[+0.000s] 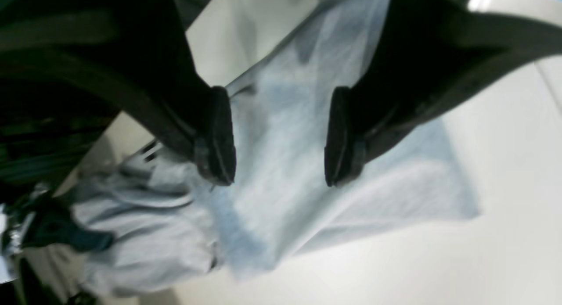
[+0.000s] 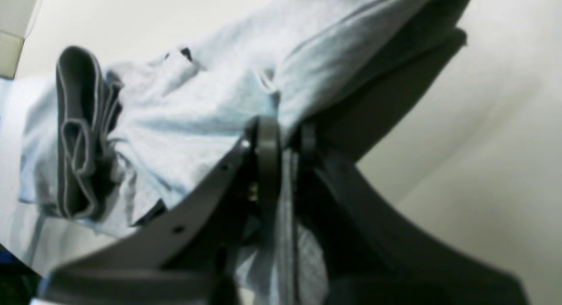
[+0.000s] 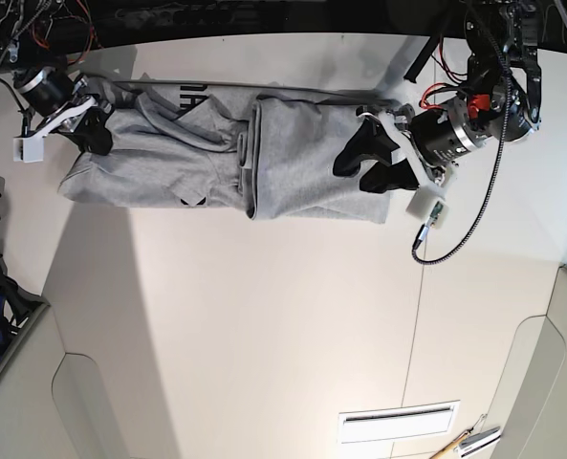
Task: Fold the T-shirt properly
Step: 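Fold the strip end toward the right gripper with the left gripper, then grasp the folded strip's other end with the right gripper and lift, then fold the lifted end over onto the shirt bundle with the right gripper, then flatten the folded bundle with both grippers and release it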
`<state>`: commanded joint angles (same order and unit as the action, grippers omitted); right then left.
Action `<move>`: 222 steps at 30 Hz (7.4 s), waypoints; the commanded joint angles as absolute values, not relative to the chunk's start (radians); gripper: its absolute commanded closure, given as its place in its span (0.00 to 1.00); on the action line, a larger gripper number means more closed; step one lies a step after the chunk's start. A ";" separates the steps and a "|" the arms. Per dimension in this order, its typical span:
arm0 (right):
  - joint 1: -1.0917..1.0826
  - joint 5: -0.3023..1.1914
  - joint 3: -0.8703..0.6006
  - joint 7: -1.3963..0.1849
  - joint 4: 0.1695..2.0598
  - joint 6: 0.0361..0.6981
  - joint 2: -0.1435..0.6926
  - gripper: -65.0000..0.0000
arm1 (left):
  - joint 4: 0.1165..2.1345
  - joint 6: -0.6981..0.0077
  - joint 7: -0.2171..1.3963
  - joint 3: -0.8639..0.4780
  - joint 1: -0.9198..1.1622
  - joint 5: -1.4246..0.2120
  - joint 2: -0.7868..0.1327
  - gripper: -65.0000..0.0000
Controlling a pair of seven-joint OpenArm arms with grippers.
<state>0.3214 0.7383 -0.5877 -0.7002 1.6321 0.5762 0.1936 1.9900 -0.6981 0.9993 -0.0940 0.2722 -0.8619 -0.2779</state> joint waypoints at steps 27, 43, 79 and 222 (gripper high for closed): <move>0.247 0.831 -0.565 -0.790 1.956 0.581 0.285 1.00 | 1.960 -0.698 0.976 -0.205 0.338 -0.712 -0.281 0.45; 0.058 0.680 0.037 -0.792 1.956 0.579 0.179 1.00 | 1.621 -0.698 0.859 -0.204 0.350 -0.721 -0.279 0.45; 0.064 0.460 0.203 -0.786 1.837 0.566 0.089 0.49 | 1.660 -0.698 0.999 -0.275 0.349 -0.999 -0.307 0.45; 0.041 0.413 0.061 -0.588 1.544 0.587 0.046 1.00 | 1.753 -0.698 0.998 -0.301 0.338 -0.979 -0.385 0.86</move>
